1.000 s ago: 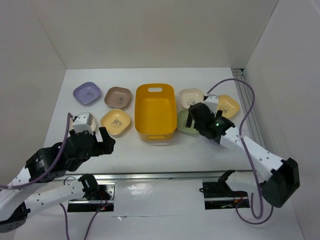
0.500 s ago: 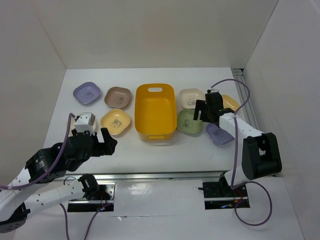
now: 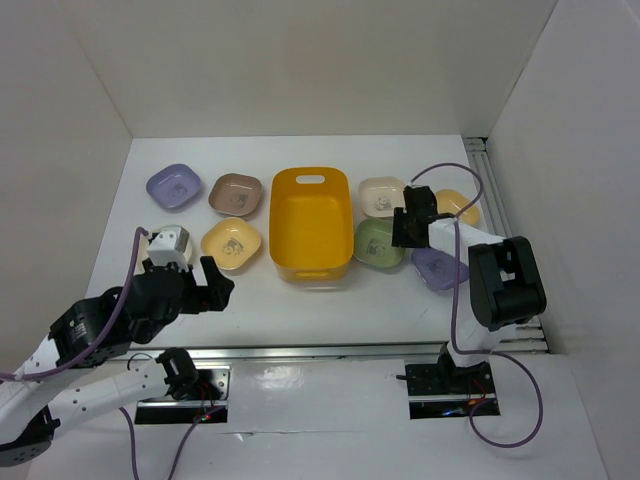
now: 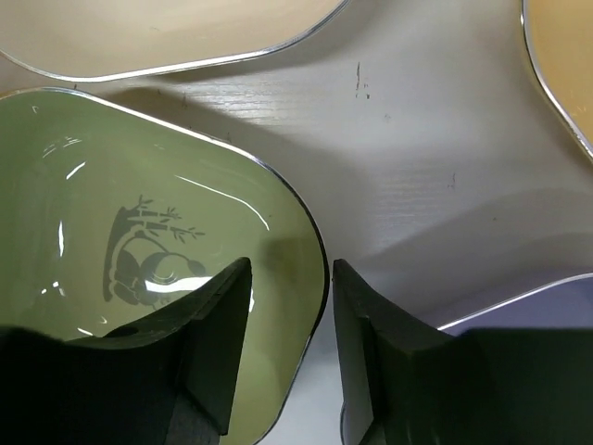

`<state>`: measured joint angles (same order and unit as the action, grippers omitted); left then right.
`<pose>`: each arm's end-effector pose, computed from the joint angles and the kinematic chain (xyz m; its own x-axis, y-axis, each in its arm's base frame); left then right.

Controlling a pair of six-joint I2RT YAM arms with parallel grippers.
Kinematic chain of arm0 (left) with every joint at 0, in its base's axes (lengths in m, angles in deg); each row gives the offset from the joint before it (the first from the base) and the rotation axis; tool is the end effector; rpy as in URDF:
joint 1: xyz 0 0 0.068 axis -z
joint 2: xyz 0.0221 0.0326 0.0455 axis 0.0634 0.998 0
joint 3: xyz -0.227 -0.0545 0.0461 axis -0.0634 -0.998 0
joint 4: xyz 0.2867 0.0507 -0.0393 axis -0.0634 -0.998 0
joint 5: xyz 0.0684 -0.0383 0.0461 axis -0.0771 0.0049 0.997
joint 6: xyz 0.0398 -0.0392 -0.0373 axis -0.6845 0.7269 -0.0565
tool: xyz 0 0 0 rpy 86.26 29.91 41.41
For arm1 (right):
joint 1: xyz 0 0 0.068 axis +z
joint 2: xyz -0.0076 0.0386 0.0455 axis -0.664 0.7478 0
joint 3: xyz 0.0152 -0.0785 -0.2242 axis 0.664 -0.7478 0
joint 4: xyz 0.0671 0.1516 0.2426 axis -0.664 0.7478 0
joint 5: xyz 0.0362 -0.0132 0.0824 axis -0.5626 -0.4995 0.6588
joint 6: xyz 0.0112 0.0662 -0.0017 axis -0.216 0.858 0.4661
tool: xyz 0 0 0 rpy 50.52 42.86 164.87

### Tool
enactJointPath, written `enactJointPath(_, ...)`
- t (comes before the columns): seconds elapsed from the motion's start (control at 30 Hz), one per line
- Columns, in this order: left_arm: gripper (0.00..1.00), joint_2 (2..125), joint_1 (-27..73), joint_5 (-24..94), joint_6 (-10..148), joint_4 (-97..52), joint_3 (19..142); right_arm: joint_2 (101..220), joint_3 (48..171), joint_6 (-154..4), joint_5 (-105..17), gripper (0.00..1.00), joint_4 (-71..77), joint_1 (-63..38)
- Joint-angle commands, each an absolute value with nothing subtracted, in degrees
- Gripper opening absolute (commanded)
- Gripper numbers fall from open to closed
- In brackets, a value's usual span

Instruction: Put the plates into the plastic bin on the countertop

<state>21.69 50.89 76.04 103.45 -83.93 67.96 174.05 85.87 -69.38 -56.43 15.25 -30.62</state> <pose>0.1128 -0.1078 0.3509 -0.5220 -0.3141 -0.7930 0.0576 0.9146 -0.4002 0.3526 0.0640 0.0937 -0.8127 0.0576 -0.5798 0.0299 0.9979 0.0573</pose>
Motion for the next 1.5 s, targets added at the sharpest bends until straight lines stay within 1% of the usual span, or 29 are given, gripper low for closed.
enactJointPath(0.0,1.0,20.76,51.03,75.78,102.01,-81.95,67.69,174.36,88.26,-70.2,-57.16,0.47,11.82,-30.35)
enactJointPath(0.07,1.0,20.76,51.03,75.78,102.01,-81.95,67.69,174.89,88.79,-70.2,-57.87,0.4,11.83,-30.35)
enactJointPath(0.1,1.0,20.76,51.03,75.78,102.01,-81.95,67.69,174.89,88.79,-70.2,-58.39,0.4,12.35,-30.35)
enactJointPath(0.13,1.0,20.76,51.03,75.78,102.01,-81.95,67.69,174.89,88.79,-70.2,-58.92,0.35,12.88,-30.35)
enactJointPath(0.27,1.0,20.23,51.03,75.78,102.01,-81.95,67.69,174.89,89.32,-69.68,-60.76,0.2,14.2,-29.83)
enactJointPath(0.33,1.0,19.71,51.03,75.78,102.01,-81.95,67.69,174.89,89.85,-69.15,-61.65,0.1,15.43,-29.83)
enactJointPath(0.37,1.0,19.71,51.03,75.78,102.01,-81.95,67.69,175.5,89.85,-69.15,-62.78,0.1,15.95,-29.83)
enactJointPath(0.5,1.0,19.18,51.03,75.78,102.54,-81.95,67.69,175.5,90.99,-68.01,-64.11,0.0,18.24,-29.83)
enactJointPath(0.63,1.0,18.65,51.03,76.31,102.54,-81.95,67.69,173.23,92.48,-66.52,-65.42,0.0,20.7,-29.3)
enactJointPath(0.9,1.0,18.65,51.03,76.31,102.54,-81.95,67.69,169.88,102.49,-63.0,-73.59,0.0,37.39,-27.55)
enactJointPath(0.97,1.0,18.65,51.03,76.31,103.06,-81.95,67.69,167.95,105.66,-61.85,-79.12,0.0,40.38,-25.97)
enactJointPath(1.0,1.0,18.65,51.03,76.31,103.07,-81.95,67.69,166.64,107.84,-59.77,-84.01,0.0,42.83,-25.35)
enactJointPath(1.1,1.0,18.65,51.03,76.84,103.07,-81.95,67.69,164.87,111.72,-57.64,-90.55,0.0,45.48,-22.45)
enactJointPath(1.13,1.0,18.65,51.03,76.84,103.68,-81.95,67.69,164.26,114.34,-56.59,-95.0,0.0,46.27,-21.49)
enactJointPath(1.23,1.0,19.26,51.03,77.36,104.21,-82.57,67.69,161.36,118.92,-56.58,-98.73,0.0,44.45,-15.17)
enactJointPath(1.27,1.0,19.27,51.03,77.97,104.21,-82.57,67.69,161.35,119.89,-57.45,-99.35,0.0,43.48,-15.15)
enactJointPath(1.33,1.0,20.66,51.03,78.5,105.0,-83.18,67.69,160.74,121.65,-59.03,-98.49,0.0,40.41,-11.99)
enactJointPath(1.4,1.0,21.9,51.03,79.21,106.75,-84.93,68.22,162.75,124.46,-63.25,-90.69,0.0,38.56,-10.76)
enactJointPath(1.47,1.0,23.56,51.03,82.45,108.94,-87.21,69.97,165.82,127.53,-66.41,-83.22,0.0,37.93,-9.97)
